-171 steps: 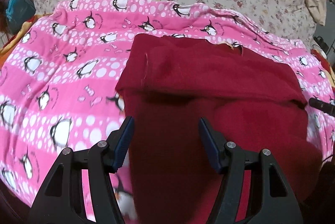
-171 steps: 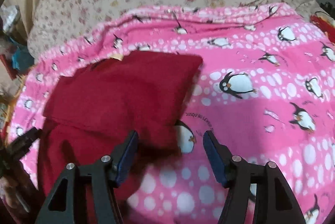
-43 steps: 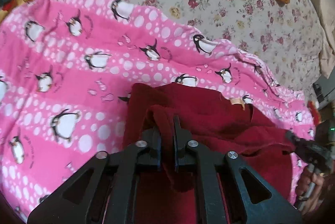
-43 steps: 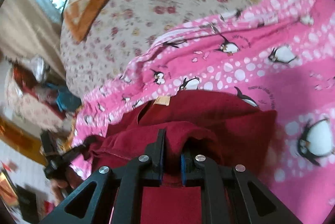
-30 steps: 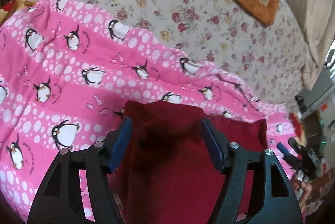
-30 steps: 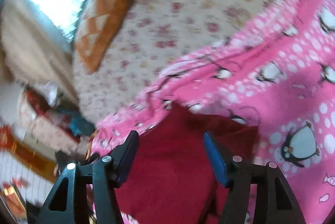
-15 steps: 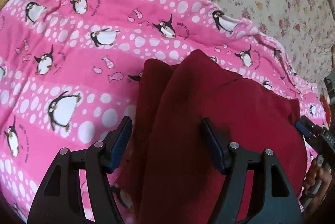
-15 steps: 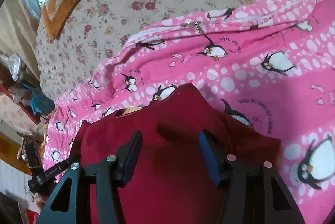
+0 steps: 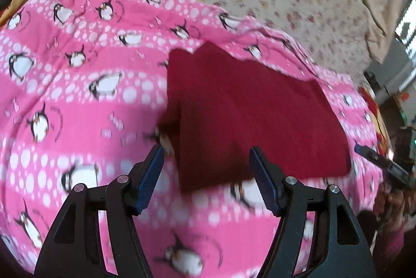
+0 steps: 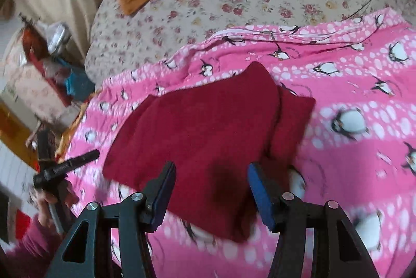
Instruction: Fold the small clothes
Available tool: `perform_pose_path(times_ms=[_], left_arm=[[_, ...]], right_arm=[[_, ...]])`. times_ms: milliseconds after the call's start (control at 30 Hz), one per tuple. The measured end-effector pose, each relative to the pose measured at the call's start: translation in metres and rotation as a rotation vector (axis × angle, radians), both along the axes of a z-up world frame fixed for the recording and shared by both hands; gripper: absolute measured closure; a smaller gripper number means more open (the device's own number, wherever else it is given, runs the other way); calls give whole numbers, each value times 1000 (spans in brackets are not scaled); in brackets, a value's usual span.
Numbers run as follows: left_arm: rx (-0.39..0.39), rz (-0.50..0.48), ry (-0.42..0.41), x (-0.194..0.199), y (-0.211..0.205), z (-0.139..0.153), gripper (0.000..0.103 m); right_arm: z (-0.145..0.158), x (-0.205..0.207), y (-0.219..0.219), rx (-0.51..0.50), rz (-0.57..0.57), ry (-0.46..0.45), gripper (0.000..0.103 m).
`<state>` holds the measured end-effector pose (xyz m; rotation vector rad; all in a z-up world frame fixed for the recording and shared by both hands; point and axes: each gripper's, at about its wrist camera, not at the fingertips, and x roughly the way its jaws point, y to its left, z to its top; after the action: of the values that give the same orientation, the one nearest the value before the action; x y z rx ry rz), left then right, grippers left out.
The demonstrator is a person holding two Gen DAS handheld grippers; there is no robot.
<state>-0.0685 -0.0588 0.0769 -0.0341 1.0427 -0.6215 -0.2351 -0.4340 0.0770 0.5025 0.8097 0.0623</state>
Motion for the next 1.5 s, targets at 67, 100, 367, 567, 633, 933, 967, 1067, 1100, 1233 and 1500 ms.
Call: perform_pose_path(times_ms=[67,100,367,567,633,933,967,1067,1100,1233,1500], left_arm=[[22,-19,4,-9,5,-6,35],[35,-19,8,-14,7,-9,35],[7,0,45,-29,20,-15,35],[6,8,61,-31,21,-18,35],[10,10,69,-32,21,-21,35],[-15,41,123,-31,24,-31,35],[-14,39,118,-32,23,-30,35],[-11,39,117,-32,23,-29,35],[-11,40,121,-31,23,-30,35],[-11,47,135,-31,24,-33,35],[2,40,107,-33,25,-27,35]], right_arm=[[-6,-13,2,1,4,12,48],[-9,-19,2,4,2,20,48],[-33,-40,8,49,-16,62,48],[-25,-34,23,24,12,25,48],[-25,-33,25,19,13,27,48],[-30,-42,11,43,-25,19,48],[-30,-44,10,46,-26,17,48],[-32,-43,11,46,-12,20,48],[-32,-41,13,46,-3,20,48],[-31,-31,22,12,19,13,48],[-29,-4,23,-33,44,17,93]])
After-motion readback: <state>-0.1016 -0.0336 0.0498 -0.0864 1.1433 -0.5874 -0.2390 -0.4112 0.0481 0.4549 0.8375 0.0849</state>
